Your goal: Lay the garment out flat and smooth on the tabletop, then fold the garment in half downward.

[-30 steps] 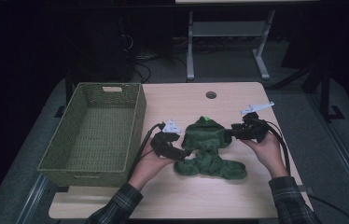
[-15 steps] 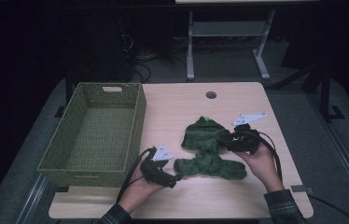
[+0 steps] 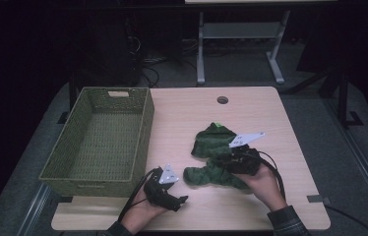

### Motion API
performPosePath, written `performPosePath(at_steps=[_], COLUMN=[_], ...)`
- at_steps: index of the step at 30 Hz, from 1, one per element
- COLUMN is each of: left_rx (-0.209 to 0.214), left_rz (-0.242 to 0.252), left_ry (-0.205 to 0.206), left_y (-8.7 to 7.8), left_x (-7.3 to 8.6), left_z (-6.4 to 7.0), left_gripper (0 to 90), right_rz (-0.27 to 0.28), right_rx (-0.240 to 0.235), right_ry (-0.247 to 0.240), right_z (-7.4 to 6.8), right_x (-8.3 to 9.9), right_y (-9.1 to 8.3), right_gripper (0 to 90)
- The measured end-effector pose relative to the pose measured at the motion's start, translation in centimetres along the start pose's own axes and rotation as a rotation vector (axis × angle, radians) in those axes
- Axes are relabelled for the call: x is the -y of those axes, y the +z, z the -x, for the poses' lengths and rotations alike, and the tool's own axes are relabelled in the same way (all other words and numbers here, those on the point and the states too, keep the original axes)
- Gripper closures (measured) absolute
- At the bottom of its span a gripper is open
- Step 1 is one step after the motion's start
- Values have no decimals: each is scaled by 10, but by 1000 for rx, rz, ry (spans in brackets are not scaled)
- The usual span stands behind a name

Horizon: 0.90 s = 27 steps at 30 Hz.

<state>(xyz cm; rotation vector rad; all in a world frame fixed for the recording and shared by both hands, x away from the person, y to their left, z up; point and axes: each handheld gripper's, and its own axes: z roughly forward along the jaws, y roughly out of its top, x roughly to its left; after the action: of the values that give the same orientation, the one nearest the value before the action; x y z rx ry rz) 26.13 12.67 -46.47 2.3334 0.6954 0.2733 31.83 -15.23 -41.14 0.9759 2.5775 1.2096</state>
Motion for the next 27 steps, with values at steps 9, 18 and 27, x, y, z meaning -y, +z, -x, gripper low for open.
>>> performPosePath(at_steps=[9,18,27], left_rx=[14,19,18], left_rz=[33,73,72], left_ry=[14,16,14], left_y=[3,4,4], left_x=[10,14,14], left_z=[1,0,0], left_gripper=[125,126,126], right_rz=[-4,-59,-99], right_rx=[-78,-115,-97], right_ry=[-66,-131,-155], right_z=[-33,-57,-64], right_x=[-8,-11,-11], right_y=[24,54,76], right_gripper=[699,710,698])
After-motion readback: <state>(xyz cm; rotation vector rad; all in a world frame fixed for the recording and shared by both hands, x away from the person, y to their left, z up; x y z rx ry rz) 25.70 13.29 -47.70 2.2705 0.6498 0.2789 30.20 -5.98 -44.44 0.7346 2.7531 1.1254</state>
